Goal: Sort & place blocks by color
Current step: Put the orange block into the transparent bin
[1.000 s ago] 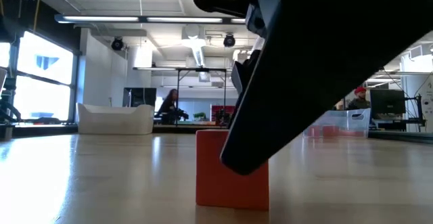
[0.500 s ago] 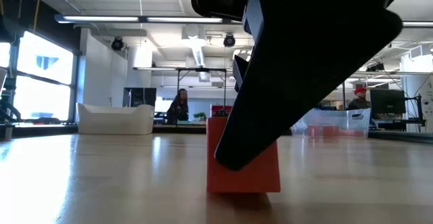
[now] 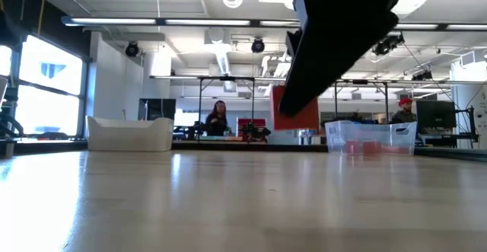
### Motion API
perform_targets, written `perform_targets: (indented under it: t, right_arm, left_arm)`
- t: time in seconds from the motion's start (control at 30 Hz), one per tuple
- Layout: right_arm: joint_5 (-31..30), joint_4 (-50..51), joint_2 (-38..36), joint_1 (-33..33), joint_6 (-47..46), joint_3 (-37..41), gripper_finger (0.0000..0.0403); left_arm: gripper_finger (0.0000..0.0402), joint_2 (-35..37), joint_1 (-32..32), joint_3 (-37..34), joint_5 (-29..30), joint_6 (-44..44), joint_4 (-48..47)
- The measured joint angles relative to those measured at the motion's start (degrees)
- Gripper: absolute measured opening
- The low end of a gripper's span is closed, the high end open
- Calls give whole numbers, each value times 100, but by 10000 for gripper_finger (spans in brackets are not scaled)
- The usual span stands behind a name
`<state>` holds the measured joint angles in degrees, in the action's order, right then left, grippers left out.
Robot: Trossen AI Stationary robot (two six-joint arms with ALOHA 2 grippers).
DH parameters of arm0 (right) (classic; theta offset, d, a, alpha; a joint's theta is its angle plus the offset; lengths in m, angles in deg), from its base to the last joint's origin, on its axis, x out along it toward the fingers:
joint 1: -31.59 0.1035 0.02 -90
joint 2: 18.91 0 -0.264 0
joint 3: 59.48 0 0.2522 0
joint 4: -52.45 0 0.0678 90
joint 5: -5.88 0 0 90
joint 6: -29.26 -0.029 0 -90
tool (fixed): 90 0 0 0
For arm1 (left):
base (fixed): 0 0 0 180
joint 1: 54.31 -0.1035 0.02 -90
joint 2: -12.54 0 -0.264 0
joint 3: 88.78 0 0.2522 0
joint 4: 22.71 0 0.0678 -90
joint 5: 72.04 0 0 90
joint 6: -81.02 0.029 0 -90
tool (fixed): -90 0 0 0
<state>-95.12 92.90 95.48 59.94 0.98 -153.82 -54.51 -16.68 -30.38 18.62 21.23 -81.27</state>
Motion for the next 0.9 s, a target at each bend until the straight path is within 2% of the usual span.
perform_targets:
  t: [0.13, 0.4, 0.5, 0.7, 0.9]
  right_arm:
    - [-197, 494, -293, -159, 149, 0, 104]
    - [-777, 1737, -697, -555, 302, 0, 104]
    - [-1141, 1932, -816, -729, 503, 0, 104]
    - [-1493, 2235, -1020, -1155, 849, -4, 104]
    - [-1621, 2940, -1146, -1589, 932, -2, 104]
  left_arm:
    - [207, 103, 7, 2, 0, 218, 253]
    - [207, 483, -269, 7, 165, 1335, 883]
    - [207, 635, -517, 7, 612, 1895, 940]
    - [207, 899, -1085, 7, 1861, 3057, 1151]
    - [207, 1010, -1579, 7, 2811, 4400, 2134]
